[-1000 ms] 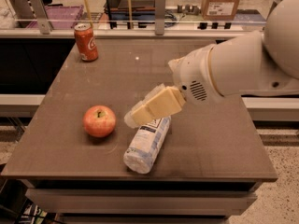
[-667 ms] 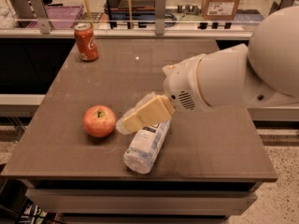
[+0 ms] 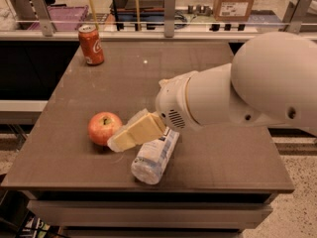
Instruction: Move apple near coke can
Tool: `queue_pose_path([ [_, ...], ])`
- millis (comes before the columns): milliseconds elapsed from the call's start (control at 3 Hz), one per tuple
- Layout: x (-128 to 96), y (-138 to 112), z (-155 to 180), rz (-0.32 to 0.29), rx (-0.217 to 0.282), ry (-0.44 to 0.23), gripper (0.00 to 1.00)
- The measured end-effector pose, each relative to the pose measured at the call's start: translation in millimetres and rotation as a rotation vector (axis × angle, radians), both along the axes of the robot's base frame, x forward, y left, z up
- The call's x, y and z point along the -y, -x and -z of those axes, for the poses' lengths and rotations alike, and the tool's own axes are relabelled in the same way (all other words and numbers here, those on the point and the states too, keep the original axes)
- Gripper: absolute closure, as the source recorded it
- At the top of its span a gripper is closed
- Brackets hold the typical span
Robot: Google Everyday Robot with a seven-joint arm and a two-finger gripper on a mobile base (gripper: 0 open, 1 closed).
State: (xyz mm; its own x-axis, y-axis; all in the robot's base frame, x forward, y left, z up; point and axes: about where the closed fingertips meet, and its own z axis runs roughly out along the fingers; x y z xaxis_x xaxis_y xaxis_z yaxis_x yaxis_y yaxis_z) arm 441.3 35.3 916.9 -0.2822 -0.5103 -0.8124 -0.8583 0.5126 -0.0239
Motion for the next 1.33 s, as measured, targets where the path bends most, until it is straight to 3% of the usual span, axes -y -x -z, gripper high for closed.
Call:
queue_pose_path([
  [1333, -45, -15, 28, -0.017, -0.014, 0.013, 0.00],
])
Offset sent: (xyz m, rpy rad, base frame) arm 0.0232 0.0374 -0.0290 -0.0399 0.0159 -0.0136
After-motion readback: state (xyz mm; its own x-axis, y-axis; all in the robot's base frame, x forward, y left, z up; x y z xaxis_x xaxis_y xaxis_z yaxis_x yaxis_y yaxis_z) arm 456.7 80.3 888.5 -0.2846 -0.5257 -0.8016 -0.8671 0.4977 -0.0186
